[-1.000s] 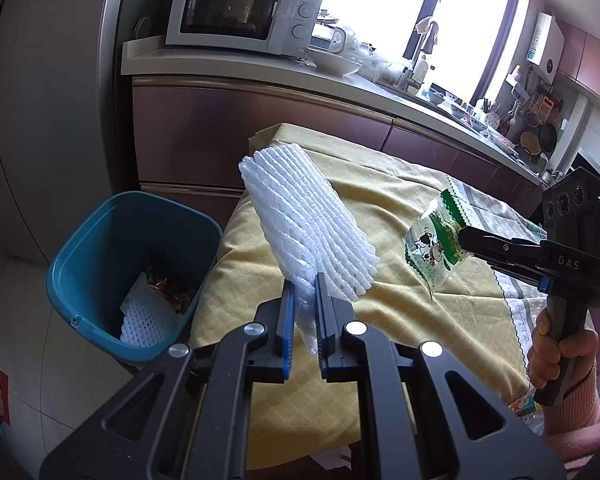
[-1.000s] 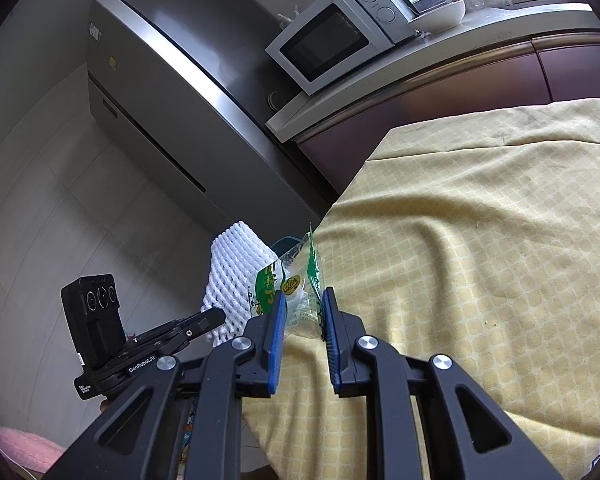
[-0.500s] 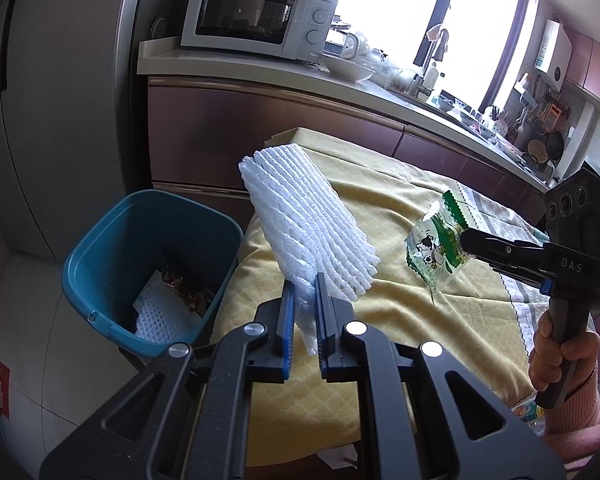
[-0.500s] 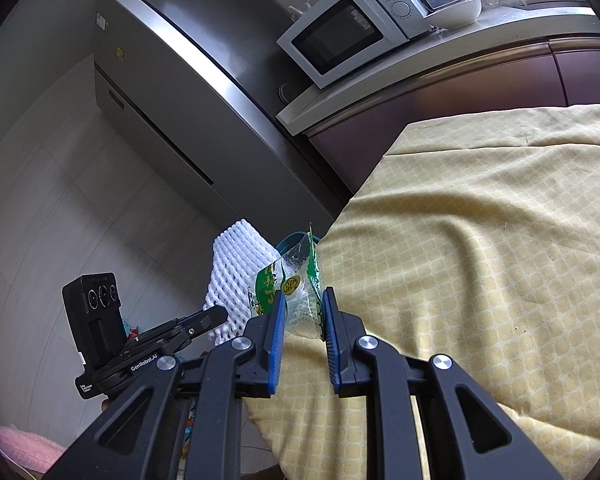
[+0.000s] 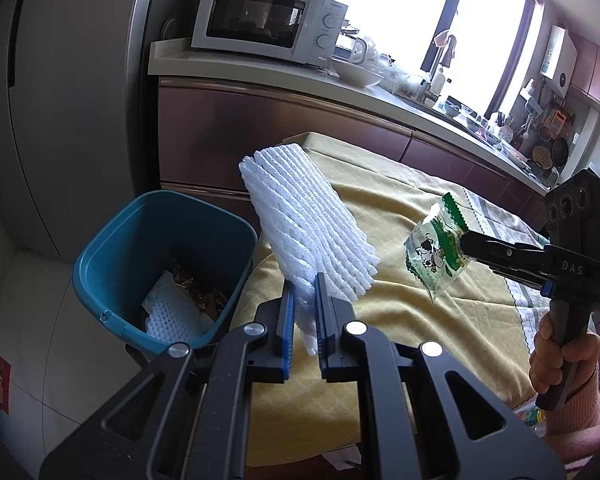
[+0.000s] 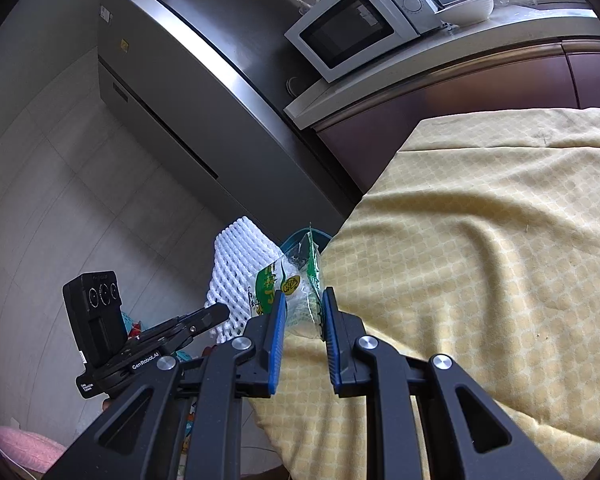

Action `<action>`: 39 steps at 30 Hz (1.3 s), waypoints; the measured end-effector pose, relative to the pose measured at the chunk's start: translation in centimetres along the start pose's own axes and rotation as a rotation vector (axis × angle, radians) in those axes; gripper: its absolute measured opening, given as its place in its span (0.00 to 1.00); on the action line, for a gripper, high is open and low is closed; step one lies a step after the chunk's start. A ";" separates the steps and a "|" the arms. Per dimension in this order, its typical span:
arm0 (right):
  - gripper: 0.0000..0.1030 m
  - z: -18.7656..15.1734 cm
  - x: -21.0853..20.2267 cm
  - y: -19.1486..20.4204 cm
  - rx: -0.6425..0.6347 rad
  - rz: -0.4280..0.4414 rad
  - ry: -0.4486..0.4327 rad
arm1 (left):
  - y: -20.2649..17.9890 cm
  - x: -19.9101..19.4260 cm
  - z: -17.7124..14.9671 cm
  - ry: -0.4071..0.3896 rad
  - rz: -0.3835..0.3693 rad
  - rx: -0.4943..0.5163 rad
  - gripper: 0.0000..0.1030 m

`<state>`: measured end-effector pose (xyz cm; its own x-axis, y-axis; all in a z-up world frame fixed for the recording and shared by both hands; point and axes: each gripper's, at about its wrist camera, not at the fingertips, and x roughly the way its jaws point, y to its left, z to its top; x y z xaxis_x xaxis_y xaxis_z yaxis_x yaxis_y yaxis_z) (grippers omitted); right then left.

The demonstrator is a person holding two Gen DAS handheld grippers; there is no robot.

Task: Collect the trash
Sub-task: 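Carry the foam net and green snack bag over the teal bin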

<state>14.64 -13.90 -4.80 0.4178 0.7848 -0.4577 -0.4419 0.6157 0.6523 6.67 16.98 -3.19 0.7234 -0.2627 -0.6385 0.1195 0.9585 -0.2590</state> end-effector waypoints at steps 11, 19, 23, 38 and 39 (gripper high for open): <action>0.17 0.1 0.9 0.7 -0.010 0.013 0.015 | 0.8 -0.7 0.0 -0.008 0.014 -0.015 0.09; 0.17 0.1 1.4 1.1 -0.015 0.021 0.023 | 1.3 -1.1 -0.1 -0.013 0.022 -0.020 0.09; 0.17 0.1 1.8 1.3 -0.015 0.027 0.026 | 1.7 -1.3 -0.1 -0.017 0.028 -0.024 0.09; 0.17 0.4 3.2 2.1 -0.027 0.039 0.042 | 3.1 -1.7 0.0 -0.027 0.062 -0.036 0.09; 0.17 0.4 3.3 2.2 -0.027 0.039 0.042 | 3.2 -1.7 0.0 -0.028 0.064 -0.038 0.09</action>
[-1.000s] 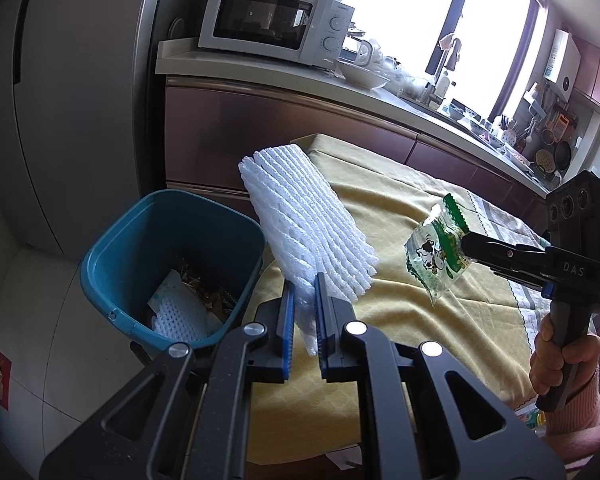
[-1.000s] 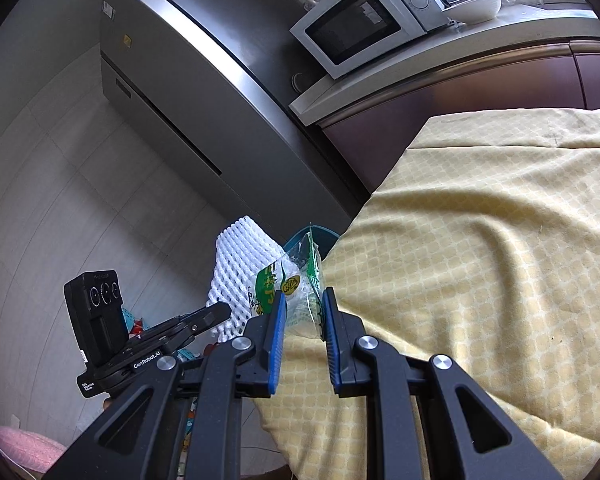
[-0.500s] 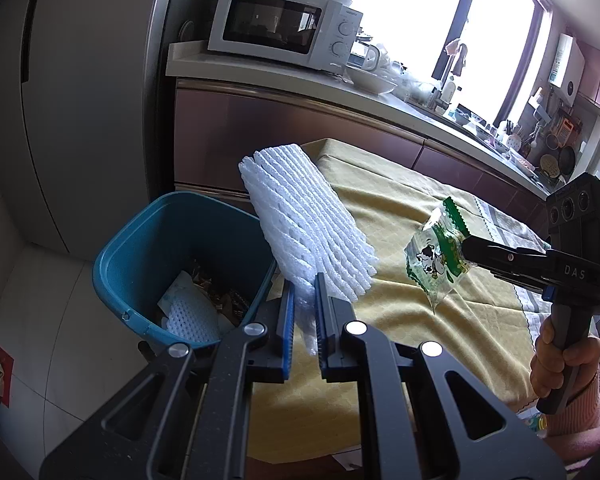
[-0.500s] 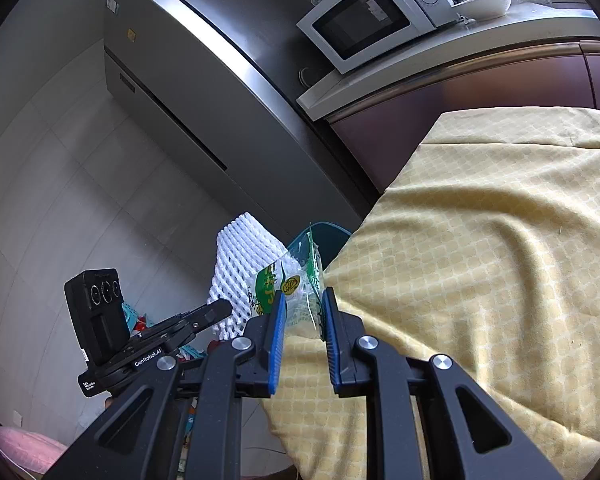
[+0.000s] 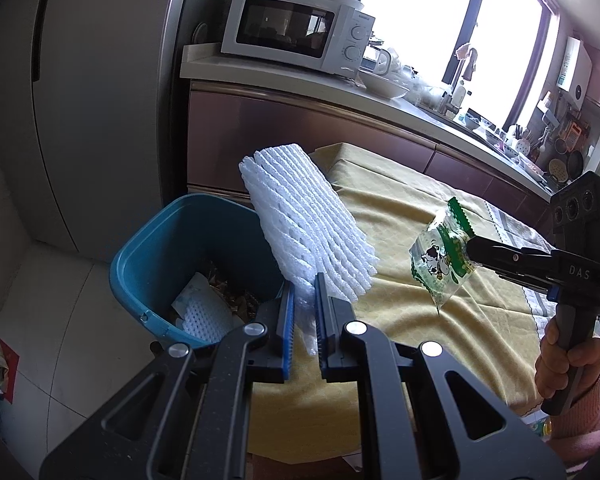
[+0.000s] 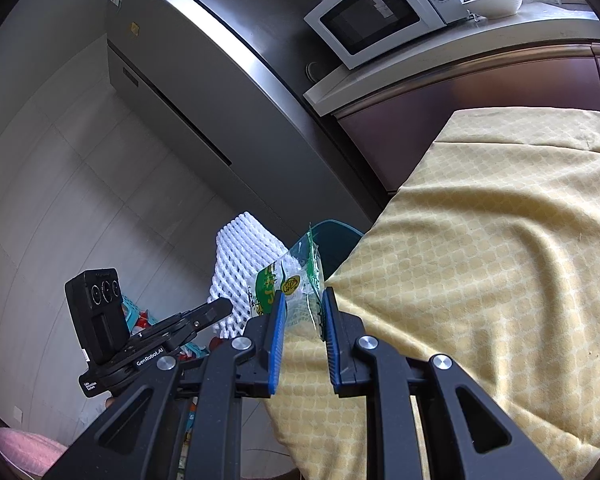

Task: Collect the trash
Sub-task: 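Carry the foam net and green snack bag over the teal bin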

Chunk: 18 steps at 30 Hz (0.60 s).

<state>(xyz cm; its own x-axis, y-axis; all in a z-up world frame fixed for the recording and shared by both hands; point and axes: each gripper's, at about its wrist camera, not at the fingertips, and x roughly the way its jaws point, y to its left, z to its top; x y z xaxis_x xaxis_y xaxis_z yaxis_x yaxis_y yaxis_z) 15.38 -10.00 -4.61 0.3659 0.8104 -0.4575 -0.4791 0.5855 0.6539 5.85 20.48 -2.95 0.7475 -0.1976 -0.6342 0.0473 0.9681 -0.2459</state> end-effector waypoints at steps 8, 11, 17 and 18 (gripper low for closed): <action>0.17 0.3 0.7 0.5 -0.011 0.014 0.012 | 0.8 0.1 0.1 -0.004 0.014 -0.012 0.09; 0.17 0.3 1.0 0.8 -0.013 0.018 0.017 | 1.0 0.1 0.1 -0.005 0.018 -0.016 0.09; 0.17 0.5 1.7 1.1 -0.019 0.022 0.026 | 1.4 0.1 0.1 -0.005 0.027 -0.025 0.09; 0.17 0.6 1.7 1.1 -0.020 0.022 0.028 | 1.5 0.1 0.1 -0.005 0.028 -0.027 0.09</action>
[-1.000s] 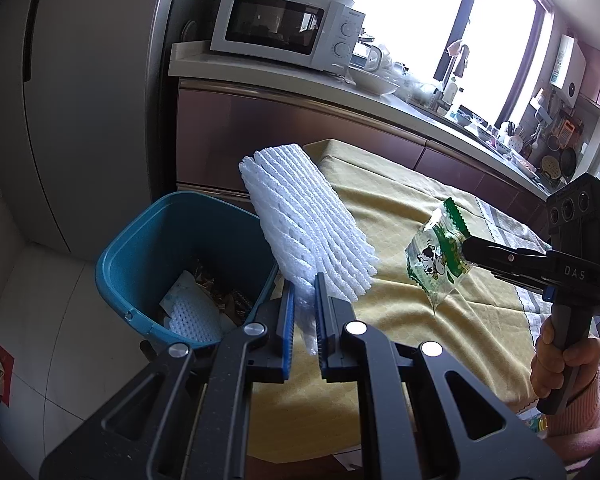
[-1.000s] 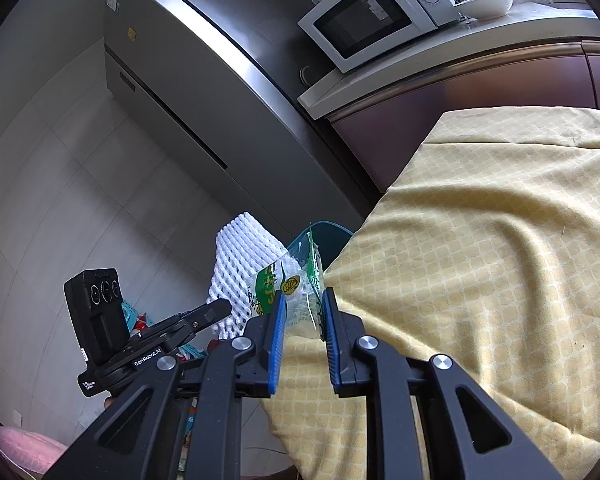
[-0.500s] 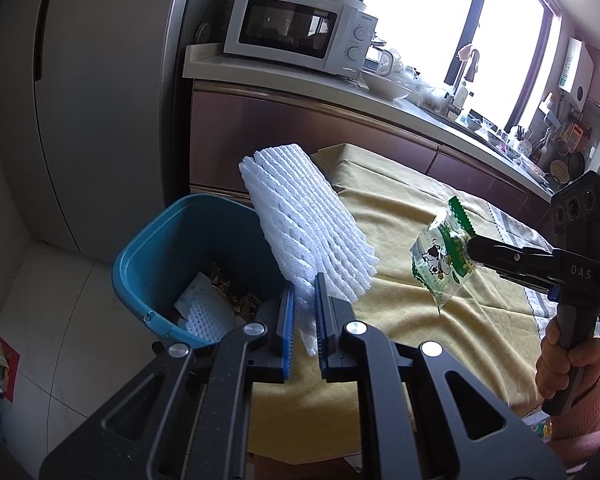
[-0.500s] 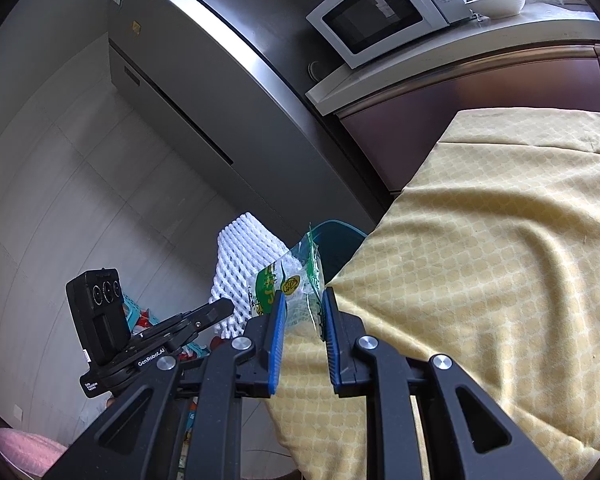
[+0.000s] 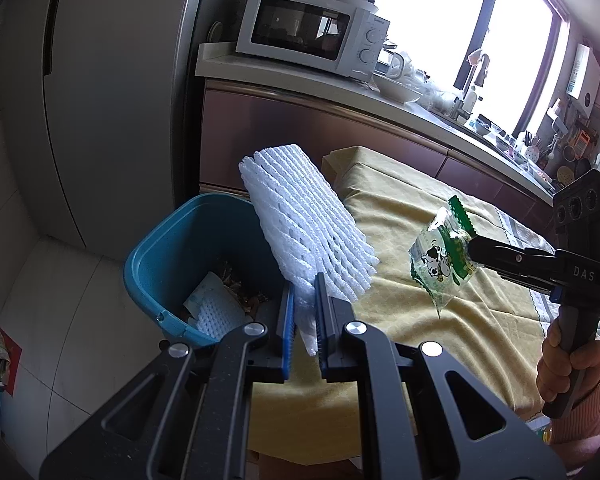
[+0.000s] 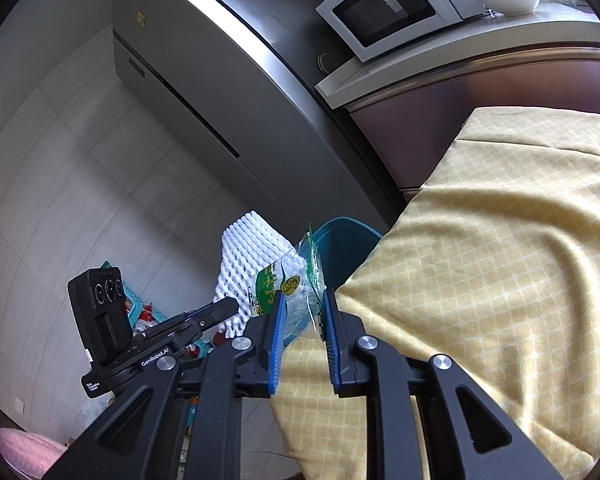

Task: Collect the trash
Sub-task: 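Carry the foam net and green snack bag over the teal bin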

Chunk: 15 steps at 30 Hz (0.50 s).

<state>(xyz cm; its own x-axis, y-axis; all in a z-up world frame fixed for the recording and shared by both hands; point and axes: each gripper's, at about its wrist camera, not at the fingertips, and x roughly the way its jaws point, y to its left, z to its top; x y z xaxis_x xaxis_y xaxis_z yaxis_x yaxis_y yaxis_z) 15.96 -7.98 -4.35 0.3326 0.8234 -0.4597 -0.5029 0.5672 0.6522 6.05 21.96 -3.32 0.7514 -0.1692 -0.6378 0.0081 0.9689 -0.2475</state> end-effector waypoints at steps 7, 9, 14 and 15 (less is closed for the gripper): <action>0.17 0.2 0.6 0.3 -0.006 0.002 0.012 | 0.7 0.1 0.1 0.000 0.009 -0.014 0.09; 0.17 0.2 0.8 0.4 -0.007 0.003 0.015 | 1.0 0.1 0.0 0.001 0.011 -0.018 0.09; 0.17 0.4 1.2 0.7 -0.013 0.007 0.023 | 1.3 0.2 0.0 0.002 0.019 -0.029 0.09; 0.17 0.4 1.3 0.8 -0.014 0.008 0.025 | 1.3 0.2 0.0 0.002 0.019 -0.031 0.09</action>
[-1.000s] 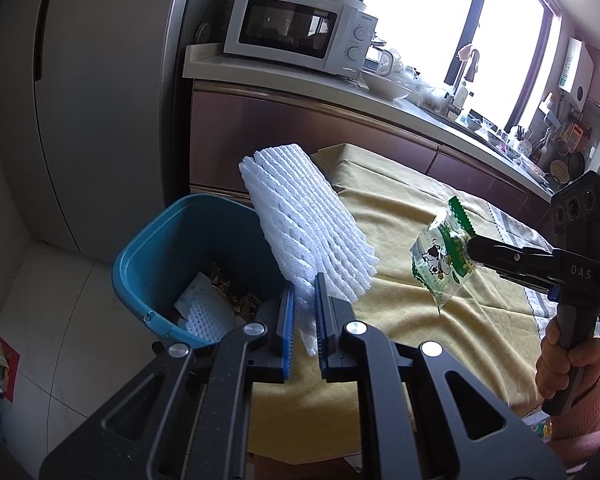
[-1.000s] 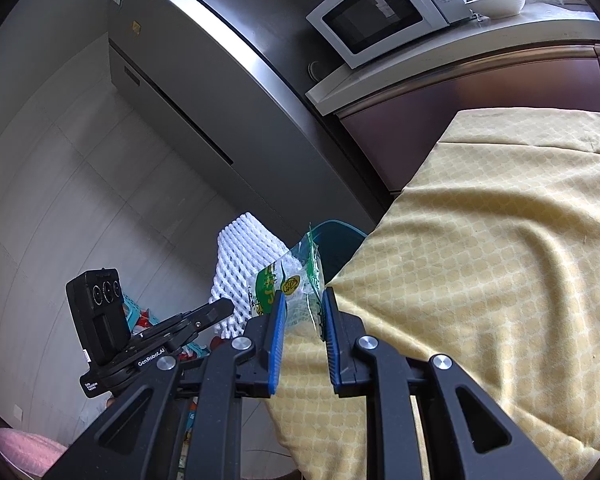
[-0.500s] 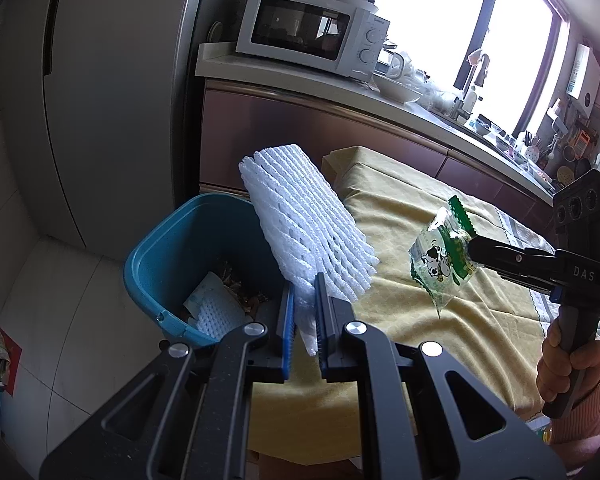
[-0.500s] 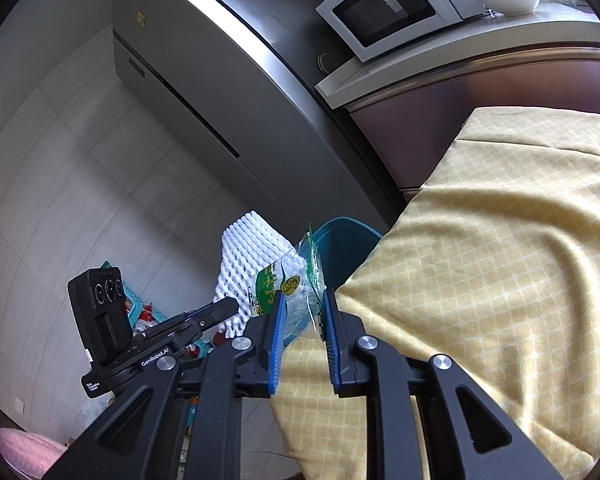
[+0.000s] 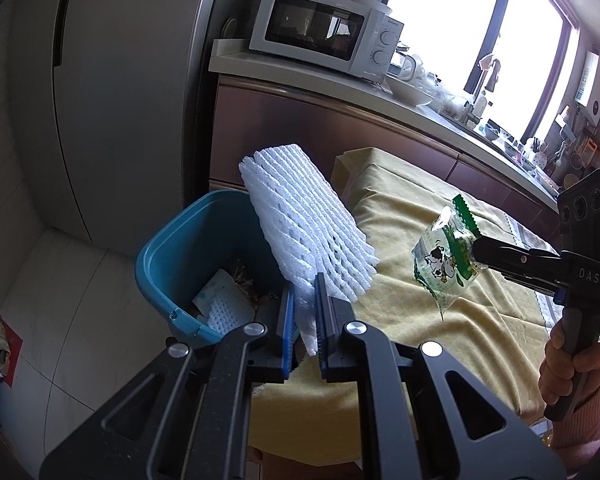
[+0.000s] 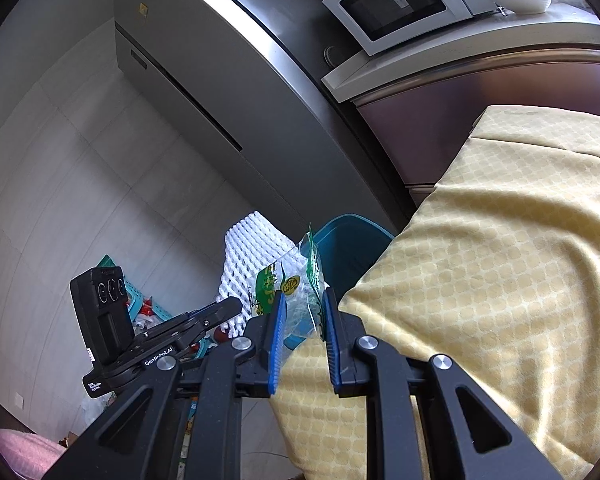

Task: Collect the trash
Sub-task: 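Carry the foam net and green snack bag over the teal bin, then lower the foam net and snack bag into the teal bin with both grippers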

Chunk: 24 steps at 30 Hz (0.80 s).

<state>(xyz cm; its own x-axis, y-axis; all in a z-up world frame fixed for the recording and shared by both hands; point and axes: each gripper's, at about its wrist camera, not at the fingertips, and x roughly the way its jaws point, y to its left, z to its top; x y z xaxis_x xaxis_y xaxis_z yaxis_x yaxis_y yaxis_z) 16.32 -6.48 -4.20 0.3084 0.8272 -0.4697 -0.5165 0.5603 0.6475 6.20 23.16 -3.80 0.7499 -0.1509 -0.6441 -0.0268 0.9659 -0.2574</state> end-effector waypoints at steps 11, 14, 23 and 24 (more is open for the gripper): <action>0.17 0.1 0.9 0.6 -0.010 0.004 0.018 | 0.5 -0.2 -0.1 0.000 0.011 -0.017 0.09; 0.17 0.1 1.1 0.7 -0.012 0.005 0.024 | 0.8 -0.2 -0.2 0.001 0.015 -0.023 0.09; 0.17 0.3 1.8 1.1 -0.021 0.004 0.043 | 1.4 -0.2 -0.3 0.004 0.026 -0.038 0.09; 0.17 0.4 1.9 1.1 -0.023 0.004 0.044 | 1.4 -0.2 -0.3 0.005 0.029 -0.040 0.09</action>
<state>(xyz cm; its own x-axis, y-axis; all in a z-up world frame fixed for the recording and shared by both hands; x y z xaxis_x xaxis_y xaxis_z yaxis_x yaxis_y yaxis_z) 16.60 -4.27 -4.13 0.2710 0.8263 -0.4938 -0.5356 0.5557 0.6359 5.86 24.46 -4.24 0.7450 -0.1239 -0.6555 -0.0750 0.9608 -0.2668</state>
